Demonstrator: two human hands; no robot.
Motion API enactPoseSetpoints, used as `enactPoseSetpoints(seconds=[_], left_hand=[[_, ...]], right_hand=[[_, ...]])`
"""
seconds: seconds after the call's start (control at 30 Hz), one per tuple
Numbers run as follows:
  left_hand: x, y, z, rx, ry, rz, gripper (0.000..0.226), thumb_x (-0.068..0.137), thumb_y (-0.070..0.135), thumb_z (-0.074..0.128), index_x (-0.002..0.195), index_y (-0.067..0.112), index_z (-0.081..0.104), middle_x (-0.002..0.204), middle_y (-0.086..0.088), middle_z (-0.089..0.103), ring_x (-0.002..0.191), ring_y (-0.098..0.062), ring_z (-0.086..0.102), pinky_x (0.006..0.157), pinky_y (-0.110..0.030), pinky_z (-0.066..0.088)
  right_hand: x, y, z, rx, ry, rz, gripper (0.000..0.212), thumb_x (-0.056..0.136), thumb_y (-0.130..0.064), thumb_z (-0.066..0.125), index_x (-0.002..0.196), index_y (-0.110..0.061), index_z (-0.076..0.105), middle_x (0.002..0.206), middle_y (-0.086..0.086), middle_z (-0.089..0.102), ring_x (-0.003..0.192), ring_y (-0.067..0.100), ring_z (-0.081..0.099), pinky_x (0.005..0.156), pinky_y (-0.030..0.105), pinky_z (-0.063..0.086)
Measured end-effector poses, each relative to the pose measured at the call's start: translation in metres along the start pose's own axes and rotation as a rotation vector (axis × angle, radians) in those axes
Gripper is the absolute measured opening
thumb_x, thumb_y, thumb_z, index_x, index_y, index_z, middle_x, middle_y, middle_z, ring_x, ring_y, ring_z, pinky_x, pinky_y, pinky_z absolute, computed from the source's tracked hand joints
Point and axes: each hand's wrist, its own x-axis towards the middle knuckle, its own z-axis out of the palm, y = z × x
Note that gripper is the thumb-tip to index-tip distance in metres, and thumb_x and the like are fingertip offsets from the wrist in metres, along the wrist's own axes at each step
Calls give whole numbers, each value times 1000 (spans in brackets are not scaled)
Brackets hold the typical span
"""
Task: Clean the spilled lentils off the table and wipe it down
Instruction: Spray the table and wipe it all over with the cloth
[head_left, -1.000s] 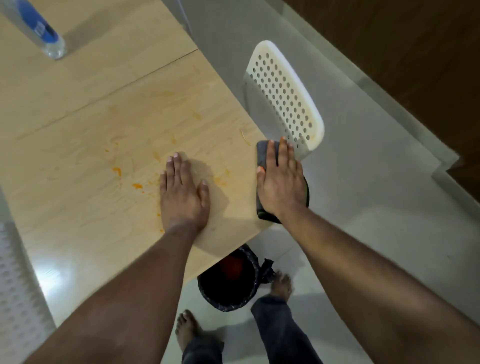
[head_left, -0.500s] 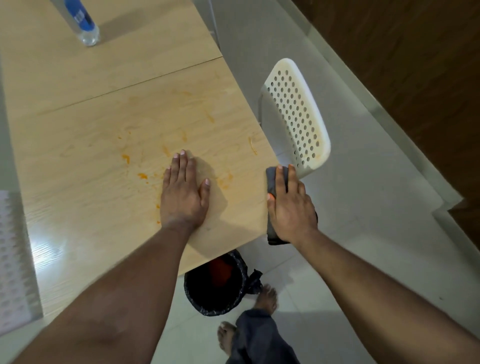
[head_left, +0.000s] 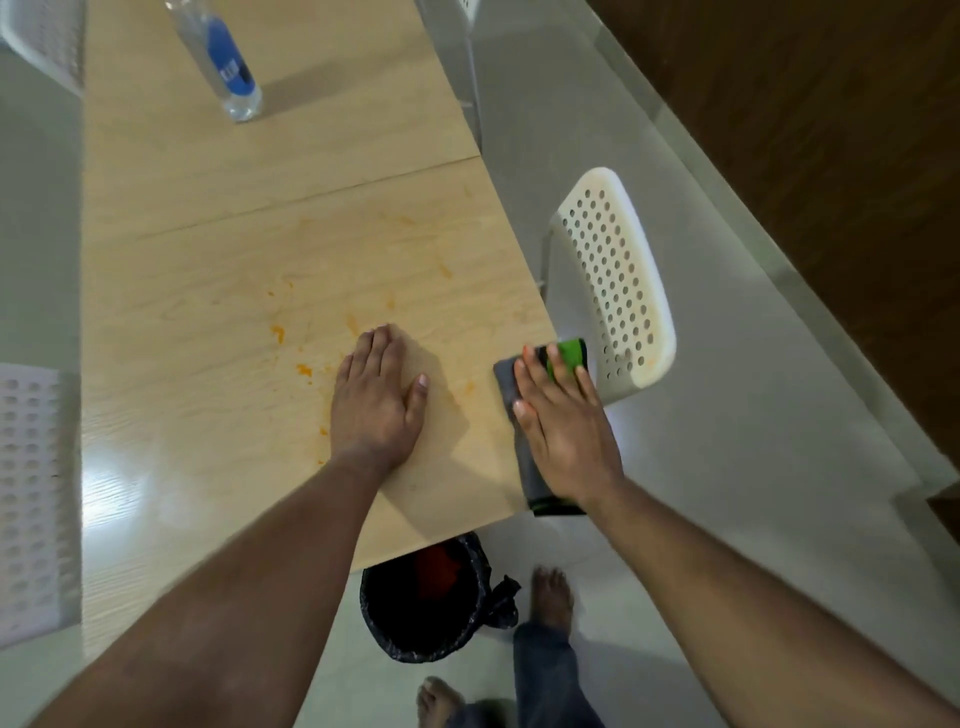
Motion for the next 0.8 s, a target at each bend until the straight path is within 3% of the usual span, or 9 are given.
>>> enactPoseSetpoints(seconds=[0.13, 0.27, 0.5, 0.8], left_hand=[[40, 18, -12, 4, -2, -90, 69, 102, 49, 29, 152, 5, 45, 167, -15, 37, 150, -39, 33, 119, -53, 30], [91, 17, -13, 1, 28, -156, 64, 108, 42, 38, 161, 6, 33, 173, -11, 25, 156, -35, 24, 123, -52, 25], [122, 9, 3, -7, 85, -239, 70, 111, 50, 30, 168, 13, 17, 177, -7, 8, 163, -25, 4, 132, -44, 10], [126, 6, 3, 14, 68, -239, 75, 110, 55, 23, 168, 10, 10, 177, -9, 3, 163, -23, -4, 132, -45, 8]], right_hand=[[13, 9, -4, -7, -4, 14, 64, 111, -38, 18, 169, -12, 8, 177, 2, -4, 163, 18, -5, 131, 48, 15], [83, 11, -11, 6, -9, -20, 65, 110, -39, 17, 168, -11, 8, 177, 4, -5, 163, 20, -5, 130, 47, 18], [240, -3, -21, -33, 21, 1, 67, 111, -46, 18, 168, -11, 9, 176, 10, -6, 163, 28, -3, 131, 50, 15], [156, 14, -21, -51, -46, -36, 67, 111, -42, 24, 168, -11, 9, 175, 15, -10, 162, 32, -11, 132, 47, 11]])
